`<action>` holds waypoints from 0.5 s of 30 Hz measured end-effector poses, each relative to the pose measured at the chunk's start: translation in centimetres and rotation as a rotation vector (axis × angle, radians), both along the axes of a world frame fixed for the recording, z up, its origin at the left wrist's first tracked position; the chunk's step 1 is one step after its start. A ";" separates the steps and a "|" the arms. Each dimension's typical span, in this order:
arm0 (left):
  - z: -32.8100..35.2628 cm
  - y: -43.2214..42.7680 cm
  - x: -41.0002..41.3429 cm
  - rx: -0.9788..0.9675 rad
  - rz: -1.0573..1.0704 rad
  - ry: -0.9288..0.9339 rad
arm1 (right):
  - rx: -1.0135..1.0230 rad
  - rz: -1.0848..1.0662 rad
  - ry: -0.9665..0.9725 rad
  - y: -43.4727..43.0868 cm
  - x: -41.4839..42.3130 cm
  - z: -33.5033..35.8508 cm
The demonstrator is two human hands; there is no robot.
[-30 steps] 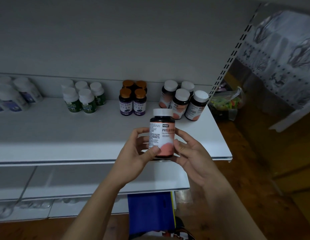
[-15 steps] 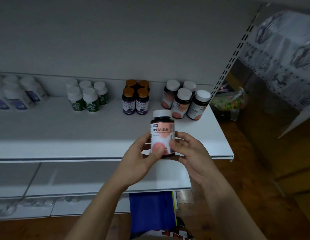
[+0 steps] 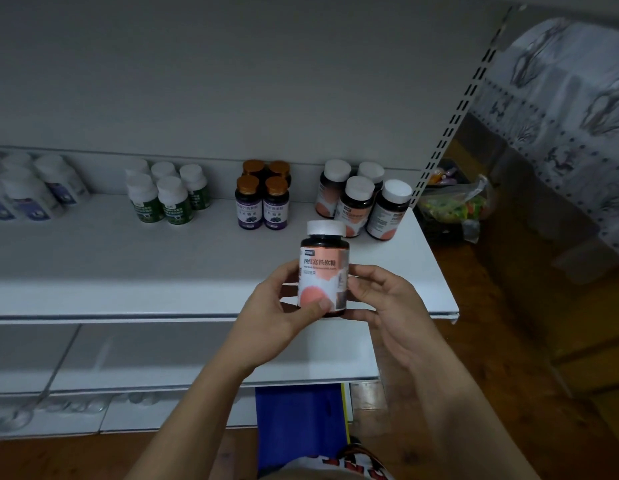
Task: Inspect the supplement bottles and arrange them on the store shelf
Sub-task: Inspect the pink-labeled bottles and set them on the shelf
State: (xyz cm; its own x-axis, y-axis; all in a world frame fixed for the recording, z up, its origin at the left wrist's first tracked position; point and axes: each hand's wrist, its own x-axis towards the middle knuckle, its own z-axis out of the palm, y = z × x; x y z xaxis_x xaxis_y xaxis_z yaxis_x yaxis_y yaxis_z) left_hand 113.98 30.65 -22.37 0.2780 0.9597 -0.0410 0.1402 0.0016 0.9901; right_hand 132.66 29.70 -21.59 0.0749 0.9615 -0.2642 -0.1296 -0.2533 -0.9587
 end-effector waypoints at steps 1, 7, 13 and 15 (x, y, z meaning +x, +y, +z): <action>0.1 0.0 0.4 0.017 0.042 0.028 | -0.002 0.010 0.008 0.0 0.2 0.0; 0.3 0.1 3.5 0.061 0.126 0.095 | 0.013 0.065 -0.023 0.2 2.2 0.3; 0.6 1.1 7.4 0.108 0.079 0.169 | 0.099 0.130 -0.190 1.0 5.7 1.7; 0.7 1.7 8.7 0.125 0.062 0.206 | 0.149 0.102 -0.337 1.9 7.0 2.5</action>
State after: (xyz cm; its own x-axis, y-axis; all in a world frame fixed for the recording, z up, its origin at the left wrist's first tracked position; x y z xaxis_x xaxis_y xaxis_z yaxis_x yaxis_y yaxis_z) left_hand 122.72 32.31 -21.66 0.2169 0.9757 0.0296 0.3428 -0.1045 0.9336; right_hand 139.66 31.57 -19.10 0.0353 0.9945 -0.0984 0.2178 -0.1037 -0.9705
